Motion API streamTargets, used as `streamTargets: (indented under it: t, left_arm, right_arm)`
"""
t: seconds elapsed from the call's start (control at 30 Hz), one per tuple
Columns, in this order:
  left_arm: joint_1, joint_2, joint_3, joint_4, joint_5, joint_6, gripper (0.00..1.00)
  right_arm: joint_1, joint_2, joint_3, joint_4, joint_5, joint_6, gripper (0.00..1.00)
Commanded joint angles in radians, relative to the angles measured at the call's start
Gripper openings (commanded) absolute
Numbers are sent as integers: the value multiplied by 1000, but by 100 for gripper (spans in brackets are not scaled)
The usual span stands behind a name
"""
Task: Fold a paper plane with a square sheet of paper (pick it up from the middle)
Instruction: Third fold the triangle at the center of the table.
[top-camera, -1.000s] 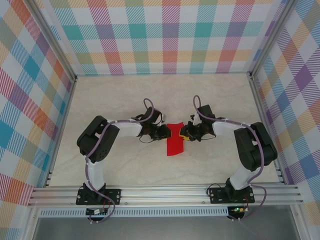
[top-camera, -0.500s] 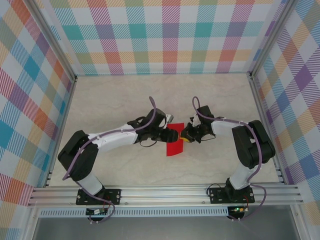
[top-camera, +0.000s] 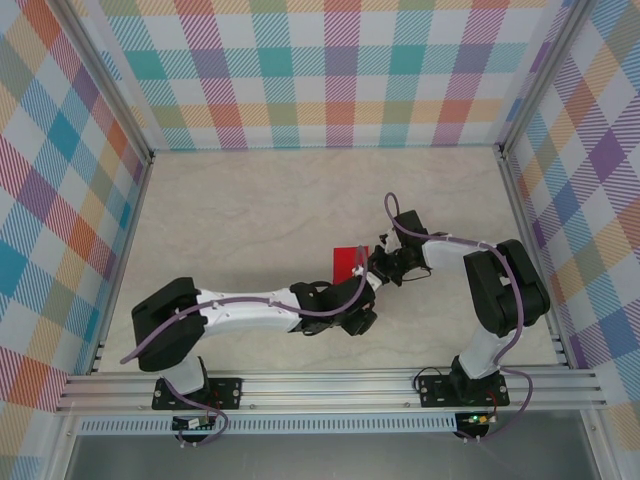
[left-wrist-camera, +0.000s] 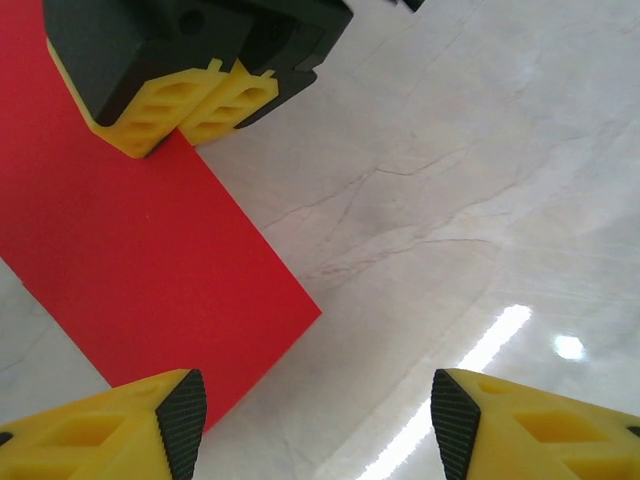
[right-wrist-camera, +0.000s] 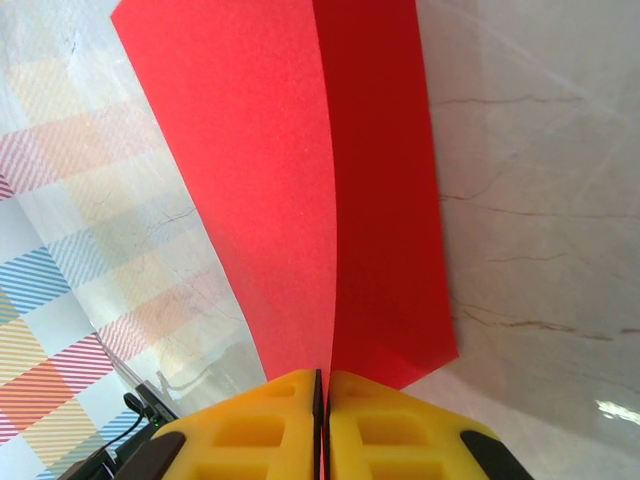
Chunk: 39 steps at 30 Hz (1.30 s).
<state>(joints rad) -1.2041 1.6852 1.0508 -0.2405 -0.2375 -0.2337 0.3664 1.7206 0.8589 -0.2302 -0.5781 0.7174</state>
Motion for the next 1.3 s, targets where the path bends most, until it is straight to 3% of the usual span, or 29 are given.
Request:
streamTargets:
  t: [0.0,0.23,0.33,0.57,0.7,0.87,1.07,1.27]
  left_arm:
    - [-33,71,61,-65,-124,56,62]
    - [-51,139,110,-71,-201,51,55]
    - [-52,136,110,-62,-217,47,46]
    - [-49,112,93,-56,-247,39,14]
    - [-35,89,75,-46,-216,28,3]
    - [18,33,22,15,-109,7,0]
    - [118,-27,-47,61,104,-14,0]
    - [211,-47,-92,108,284,-38,0]
  right_arm:
    - [-3,7,23,-24,-29,-4,10]
    - [-3,2,23,-37,-22,-12,11]
    - [-4,0,21,-41,-20,-15,11]
    - [-3,-4,16,-43,-15,-22,15]
    - [-4,-12,24,-59,-7,-31,18]
    - [-10,-53,39,-111,46,-60,26]
    - [-40,-129,68,-205,174,-90,38]
    - [-41,-117,100,-172,135,-104,34]
